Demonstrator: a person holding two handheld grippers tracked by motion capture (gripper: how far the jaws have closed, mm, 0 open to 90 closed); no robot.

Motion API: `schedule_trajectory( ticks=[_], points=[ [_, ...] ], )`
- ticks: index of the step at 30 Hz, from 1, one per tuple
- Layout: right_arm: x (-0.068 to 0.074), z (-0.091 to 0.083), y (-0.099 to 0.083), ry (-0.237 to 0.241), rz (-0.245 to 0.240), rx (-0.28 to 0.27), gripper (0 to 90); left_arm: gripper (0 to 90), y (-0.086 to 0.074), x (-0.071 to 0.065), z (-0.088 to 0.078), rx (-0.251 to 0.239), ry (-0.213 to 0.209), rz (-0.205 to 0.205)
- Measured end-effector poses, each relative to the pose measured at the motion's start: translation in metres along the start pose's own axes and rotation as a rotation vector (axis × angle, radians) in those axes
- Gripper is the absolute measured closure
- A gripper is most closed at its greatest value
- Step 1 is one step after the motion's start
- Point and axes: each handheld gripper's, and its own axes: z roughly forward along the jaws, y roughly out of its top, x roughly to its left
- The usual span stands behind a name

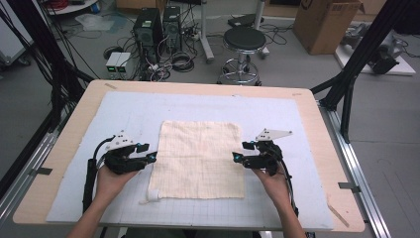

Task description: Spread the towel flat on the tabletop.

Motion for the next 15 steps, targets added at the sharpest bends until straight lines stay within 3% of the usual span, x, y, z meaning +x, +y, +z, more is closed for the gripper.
schedule_trajectory(
  ticks=[15],
  points=[
    [-0.0027,0.0002,0.0006,-0.012,0.011,-0.003,32.8,43.8,-0.0008,0.0008,-0.0006,-0.008,-0.012,-0.001]
  ],
)
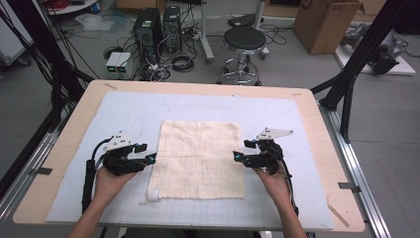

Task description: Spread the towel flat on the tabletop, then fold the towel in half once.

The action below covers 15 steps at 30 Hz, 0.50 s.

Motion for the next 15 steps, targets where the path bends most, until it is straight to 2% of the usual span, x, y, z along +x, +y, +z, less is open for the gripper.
schedule_trajectory(
  ticks=[9,13,15],
  points=[
    [0.0,0.001,0.002,-0.002,-0.004,0.009,32.8,43.4,0.002,0.002,0.001,-0.01,-0.001,-0.017],
    [-0.001,0.001,0.011,-0.015,-0.023,0.015,32.9,43.1,0.01,0.005,0.004,0.01,-0.001,-0.027],
    [-0.003,0.002,0.016,-0.015,-0.023,0.021,32.9,42.9,0.015,0.006,0.007,0.001,0.002,-0.031]
  ],
)
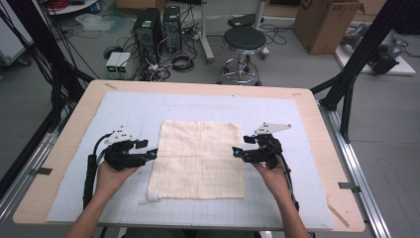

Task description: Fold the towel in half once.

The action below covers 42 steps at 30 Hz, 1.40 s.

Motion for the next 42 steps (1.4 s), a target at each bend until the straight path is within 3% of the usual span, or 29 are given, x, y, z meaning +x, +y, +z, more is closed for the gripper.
schedule_trajectory(
  ticks=[8,19,24,28,31,38,42],
  points=[
    [-0.012,0.006,0.019,-0.028,-0.001,0.018,34.6,43.6,0.019,0.008,0.017,0.033,0.018,0.008],
    [-0.038,0.025,0.037,-0.06,0.031,0.082,41.7,48.5,0.041,0.027,0.047,0.043,0.053,-0.02],
    [-0.054,0.037,0.049,-0.08,0.046,0.097,48.4,51.9,0.045,0.041,0.063,0.018,0.07,-0.118],
    [-0.067,0.05,0.057,-0.107,0.064,0.133,54.8,56.9,0.042,0.053,0.077,0.043,0.126,-0.152],
    [-0.077,0.062,0.056,-0.122,0.086,0.165,59.3,58.9,0.042,0.059,0.088,0.094,0.152,-0.152],
    [-0.093,0.083,0.039,-0.142,0.163,0.234,62.4,59.3,0.038,0.066,0.108,0.154,0.181,-0.15],
    [-0.099,0.088,0.032,-0.131,0.215,0.234,65.3,59.7,0.035,0.068,0.114,0.17,0.178,-0.181]
  ],
)
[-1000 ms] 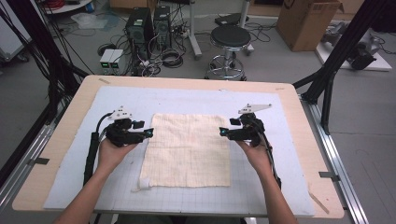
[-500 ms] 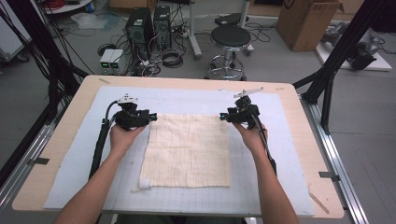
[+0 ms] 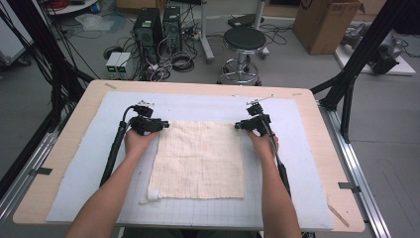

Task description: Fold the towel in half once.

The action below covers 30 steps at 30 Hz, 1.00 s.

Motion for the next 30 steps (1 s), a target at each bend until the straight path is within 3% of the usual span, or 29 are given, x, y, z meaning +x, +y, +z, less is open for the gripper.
schedule_trajectory(
  ticks=[4,7,9,12,15,21,26,30],
  points=[
    [0.002,0.005,0.0,-0.005,-0.009,-0.004,67.0,62.1,-0.001,-0.001,0.005,0.018,0.017,0.005],
    [0.004,0.006,0.0,-0.01,-0.001,-0.005,74.8,66.5,0.0,-0.002,0.006,0.02,0.024,0.014],
    [0.007,0.008,0.001,-0.011,-0.023,0.001,83.5,77.0,0.0,-0.004,0.007,0.019,0.023,0.024],
    [0.009,0.008,0.002,0.008,-0.025,0.006,86.1,84.8,0.0,-0.005,0.007,0.017,0.027,0.031],
    [0.005,0.002,0.002,0.026,-0.004,-0.013,86.6,86.1,0.002,-0.005,0.006,0.006,0.026,0.034],
    [0.005,-0.014,0.005,0.048,-0.006,-0.064,86.8,86.3,0.007,-0.004,-0.004,-0.04,0.005,0.02],
    [0.007,-0.025,0.007,0.066,-0.032,-0.092,86.8,86.3,0.01,-0.003,-0.014,-0.065,-0.016,0.026],
    [0.009,-0.035,0.008,0.108,-0.054,-0.12,86.8,86.3,0.012,-0.003,-0.022,-0.075,-0.029,0.039]
  ],
)
